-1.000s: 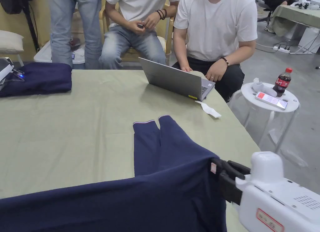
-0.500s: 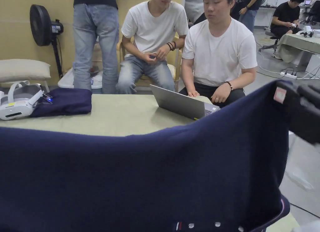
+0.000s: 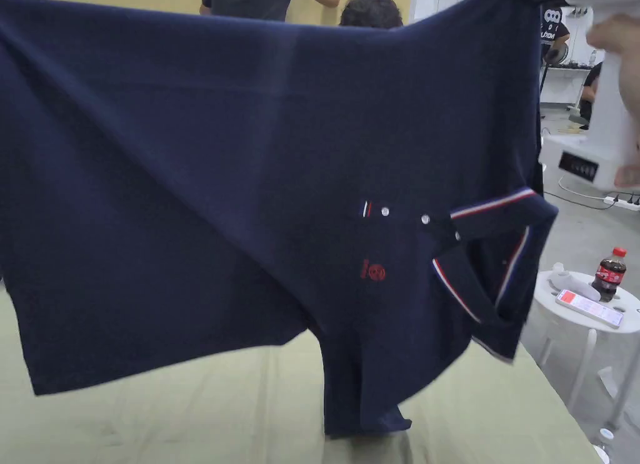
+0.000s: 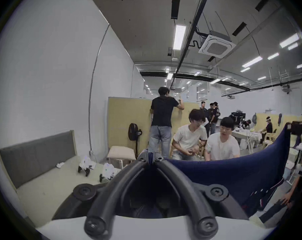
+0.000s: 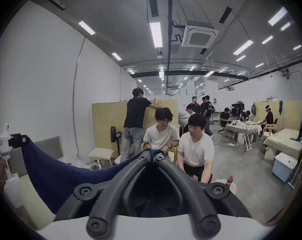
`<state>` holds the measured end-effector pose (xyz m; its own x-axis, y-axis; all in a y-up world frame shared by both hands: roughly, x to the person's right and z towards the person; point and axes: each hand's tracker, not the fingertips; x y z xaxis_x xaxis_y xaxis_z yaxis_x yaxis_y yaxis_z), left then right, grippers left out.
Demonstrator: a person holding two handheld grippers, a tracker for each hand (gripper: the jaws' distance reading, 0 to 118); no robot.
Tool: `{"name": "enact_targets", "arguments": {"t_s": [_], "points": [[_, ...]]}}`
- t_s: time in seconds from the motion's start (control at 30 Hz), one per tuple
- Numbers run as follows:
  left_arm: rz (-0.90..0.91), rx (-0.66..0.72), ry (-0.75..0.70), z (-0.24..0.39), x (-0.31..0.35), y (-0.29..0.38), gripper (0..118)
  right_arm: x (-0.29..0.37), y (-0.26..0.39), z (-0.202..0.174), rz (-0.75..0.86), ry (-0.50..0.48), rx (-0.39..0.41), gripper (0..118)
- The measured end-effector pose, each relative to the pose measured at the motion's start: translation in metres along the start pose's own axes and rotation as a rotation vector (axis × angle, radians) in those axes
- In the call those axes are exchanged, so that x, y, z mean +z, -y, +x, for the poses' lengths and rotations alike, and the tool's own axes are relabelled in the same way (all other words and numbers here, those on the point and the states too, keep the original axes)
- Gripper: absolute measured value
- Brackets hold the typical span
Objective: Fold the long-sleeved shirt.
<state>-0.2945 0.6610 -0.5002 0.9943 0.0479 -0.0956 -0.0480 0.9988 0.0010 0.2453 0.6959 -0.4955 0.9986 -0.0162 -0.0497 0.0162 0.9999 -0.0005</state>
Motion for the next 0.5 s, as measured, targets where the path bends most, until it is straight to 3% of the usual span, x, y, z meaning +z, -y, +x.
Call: {"name": "enact_targets", "arguments": {"t_s": [0.13, 0.3, 0.37, 0.5], "points": [[0.014, -0.015, -0.046, 0.017, -0.060, -0.048, 0, -0.067, -0.046, -0.014, 0.024, 0.084, 0.081, 2], [0.154, -0.079, -0.065, 0.035, -0.092, -0.096, 0, -0.111, -0.089, -0.024, 0.081, 0.107, 0.057, 2], [0.185, -0.145, -0.080, 0.038, -0.096, -0.097, 0, -0.123, -0.090, -0.021, 0.098, 0.108, 0.063, 2], [0.157, -0.144, -0.018, 0.029, -0.099, -0.048, 0, -0.133, -0.040, -0.008, 0.098, 0.077, 0.058, 2]]}}
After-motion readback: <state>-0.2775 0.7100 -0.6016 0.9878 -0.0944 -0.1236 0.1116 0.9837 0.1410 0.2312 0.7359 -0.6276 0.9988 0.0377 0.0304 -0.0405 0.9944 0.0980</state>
